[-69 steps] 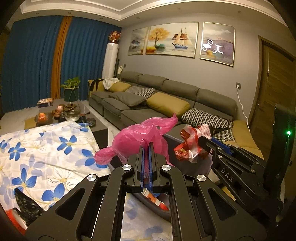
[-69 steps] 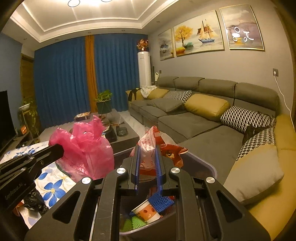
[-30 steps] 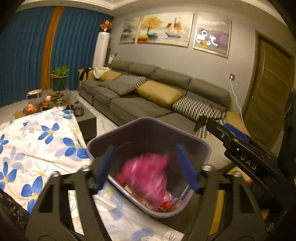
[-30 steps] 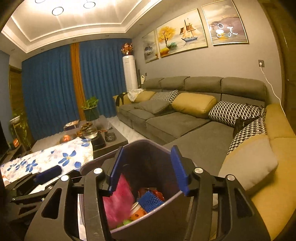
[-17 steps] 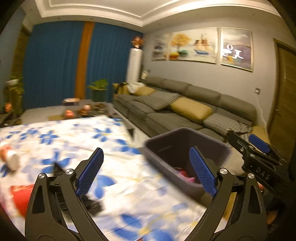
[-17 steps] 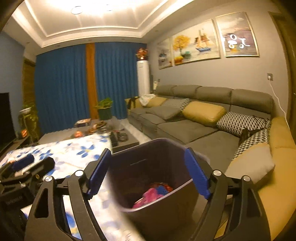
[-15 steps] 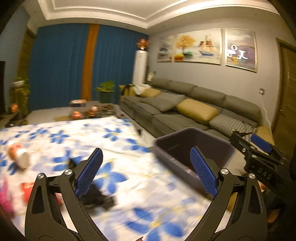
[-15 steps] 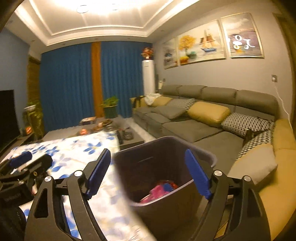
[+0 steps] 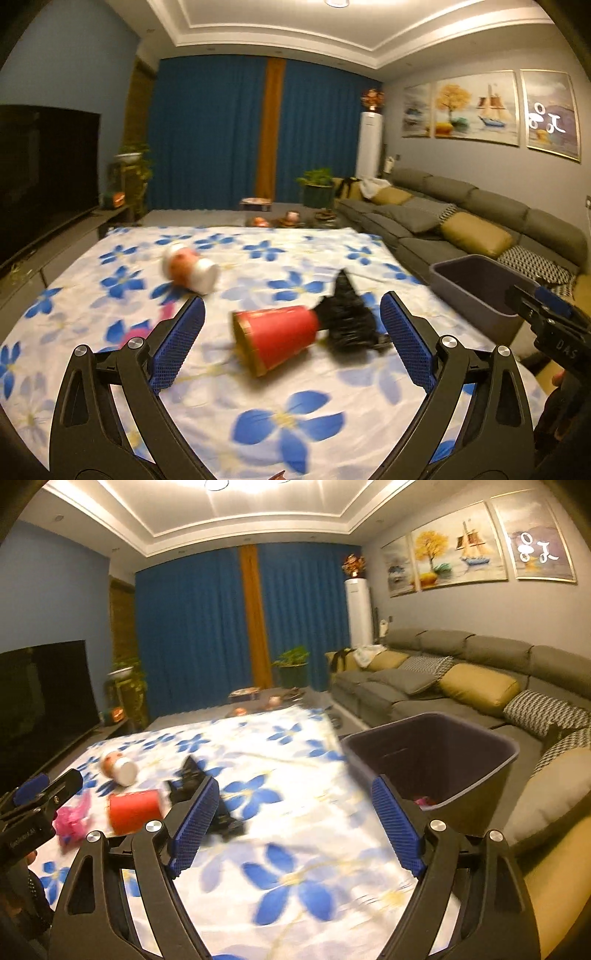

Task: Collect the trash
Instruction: 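Move both tools back over the bed toward the black bag and red cup, then grasp the black plastic bag with the right gripper and lift it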

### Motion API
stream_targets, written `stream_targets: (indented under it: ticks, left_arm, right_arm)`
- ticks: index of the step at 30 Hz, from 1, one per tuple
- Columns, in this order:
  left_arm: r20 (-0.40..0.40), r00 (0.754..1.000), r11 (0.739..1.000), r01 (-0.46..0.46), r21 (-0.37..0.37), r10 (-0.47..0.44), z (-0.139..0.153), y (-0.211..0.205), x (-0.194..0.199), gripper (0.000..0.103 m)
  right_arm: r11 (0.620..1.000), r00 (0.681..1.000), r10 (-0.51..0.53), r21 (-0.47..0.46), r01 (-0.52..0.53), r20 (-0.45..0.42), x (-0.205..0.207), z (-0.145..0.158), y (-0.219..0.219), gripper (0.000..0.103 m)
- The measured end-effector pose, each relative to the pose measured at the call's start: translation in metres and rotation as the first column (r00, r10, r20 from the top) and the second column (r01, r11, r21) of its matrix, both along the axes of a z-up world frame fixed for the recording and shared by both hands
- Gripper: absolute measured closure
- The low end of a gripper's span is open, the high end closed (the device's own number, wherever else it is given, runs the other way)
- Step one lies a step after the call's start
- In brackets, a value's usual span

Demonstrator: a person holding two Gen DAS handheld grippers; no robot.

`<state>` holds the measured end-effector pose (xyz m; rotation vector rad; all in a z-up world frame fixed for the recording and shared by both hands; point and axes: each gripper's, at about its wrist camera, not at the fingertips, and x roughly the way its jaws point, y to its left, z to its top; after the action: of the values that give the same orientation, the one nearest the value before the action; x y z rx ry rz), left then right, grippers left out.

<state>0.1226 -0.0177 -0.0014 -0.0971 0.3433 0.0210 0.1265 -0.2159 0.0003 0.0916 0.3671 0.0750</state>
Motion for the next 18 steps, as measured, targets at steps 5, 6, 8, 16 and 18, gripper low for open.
stream_targets:
  ticks: [5, 6, 8, 16, 18]
  left_arm:
    - [-0.007, 0.999, 0.999, -0.051, -0.010, 0.051, -0.003, 0.027, -0.013, 0.009]
    - [-0.005, 0.998, 0.998, -0.064, -0.008, 0.064, -0.004, 0.032, -0.016, 0.009]
    - [0.001, 0.997, 0.997, -0.082, -0.010, 0.082, -0.004, 0.039, -0.020, 0.009]
    - [0.006, 0.991, 0.991, -0.133, -0.031, 0.133, -0.002, 0.059, -0.022, 0.009]
    - [0.007, 0.991, 0.990, -0.134, -0.037, 0.135, -0.001, 0.060, -0.021, 0.009]
  right_arm:
    - [0.998, 0.998, 0.052, -0.016, -0.053, -0.024, 0.002, -0.007, 0.033, 0.021]
    - [0.998, 0.998, 0.060, -0.023, -0.060, -0.027, 0.004, -0.008, 0.038, 0.021]
    - [0.997, 0.997, 0.069, -0.036, -0.070, -0.033, 0.006, -0.010, 0.046, 0.021]
    - [0.994, 0.994, 0.087, -0.067, -0.091, -0.060, 0.029, -0.019, 0.069, 0.021]
    - [0.993, 0.993, 0.095, -0.070, -0.100, -0.076, 0.038, -0.020, 0.073, 0.021]
